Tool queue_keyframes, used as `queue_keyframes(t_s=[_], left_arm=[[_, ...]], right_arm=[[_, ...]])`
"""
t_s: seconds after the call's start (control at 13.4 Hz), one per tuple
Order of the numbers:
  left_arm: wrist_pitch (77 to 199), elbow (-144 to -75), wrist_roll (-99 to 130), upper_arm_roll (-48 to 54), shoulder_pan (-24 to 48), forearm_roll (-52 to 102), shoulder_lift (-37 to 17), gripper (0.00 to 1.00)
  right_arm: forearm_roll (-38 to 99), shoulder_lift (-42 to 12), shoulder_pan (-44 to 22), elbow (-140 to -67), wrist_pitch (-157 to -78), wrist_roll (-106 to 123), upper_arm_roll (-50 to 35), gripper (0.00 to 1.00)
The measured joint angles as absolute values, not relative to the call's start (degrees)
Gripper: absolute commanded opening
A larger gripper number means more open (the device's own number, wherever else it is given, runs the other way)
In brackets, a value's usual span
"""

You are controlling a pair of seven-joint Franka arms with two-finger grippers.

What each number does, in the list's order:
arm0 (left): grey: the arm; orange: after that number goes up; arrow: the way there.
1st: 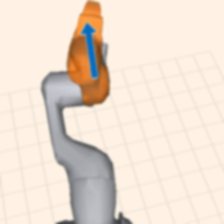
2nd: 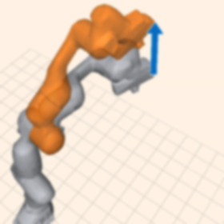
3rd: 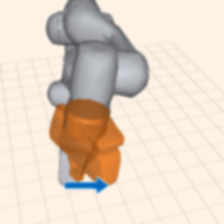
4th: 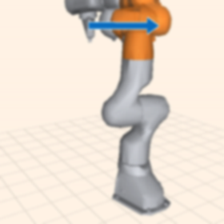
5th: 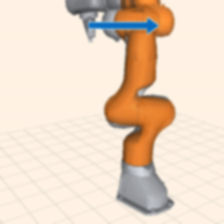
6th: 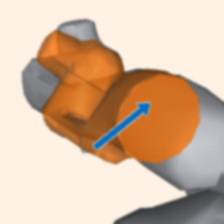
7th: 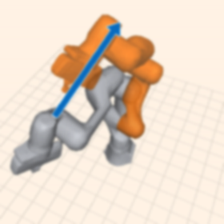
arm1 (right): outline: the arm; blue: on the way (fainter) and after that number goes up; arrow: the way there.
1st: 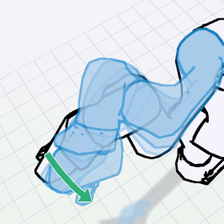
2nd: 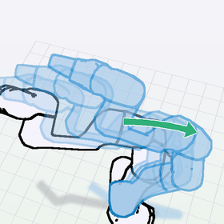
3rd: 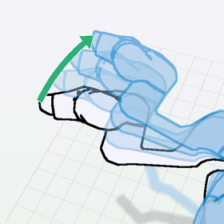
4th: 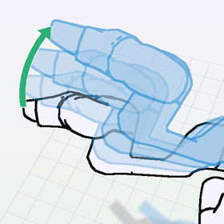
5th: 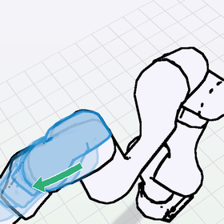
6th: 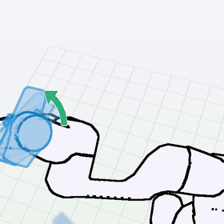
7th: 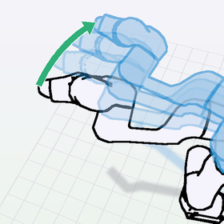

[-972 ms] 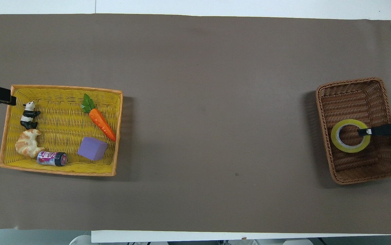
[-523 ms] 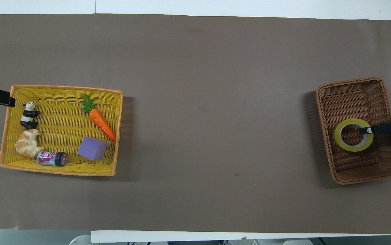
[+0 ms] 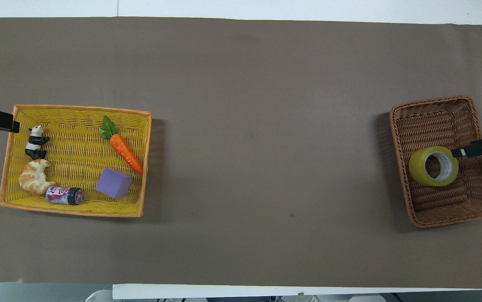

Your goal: Move tape to another basket

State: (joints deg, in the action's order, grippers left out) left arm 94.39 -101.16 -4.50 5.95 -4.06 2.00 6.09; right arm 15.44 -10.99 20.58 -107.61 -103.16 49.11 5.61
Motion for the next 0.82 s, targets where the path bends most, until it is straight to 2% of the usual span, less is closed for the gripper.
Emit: queue_keyframes(t_s=[0.22, 0.45, 0.67, 0.82], left_arm=[[94.37, -101.16, -4.5, 5.95, -4.06, 1.99, 6.09, 1.0], [94.36, -101.17, -4.5, 5.95, -4.06, 1.99, 6.09, 1.0], [94.36, -101.17, -4.5, 5.95, -4.06, 1.98, 6.09, 1.0], [94.35, -101.17, -4.5, 5.95, -4.06, 1.98, 6.09, 1.0]], right_arm=[[11.03, -5.26, 15.75, -107.03, -102.38, 38.96, 5.52, 1.0], [4.27, -0.19, 10.61, -104.12, -94.34, 23.87, 5.43, 1.0], [-0.17, 1.81, 4.92, -97.58, -85.74, 12.25, 5.22, 1.0], [-0.46, 1.6, 4.22, -93.44, -81.54, 10.75, 5.24, 1.0]])
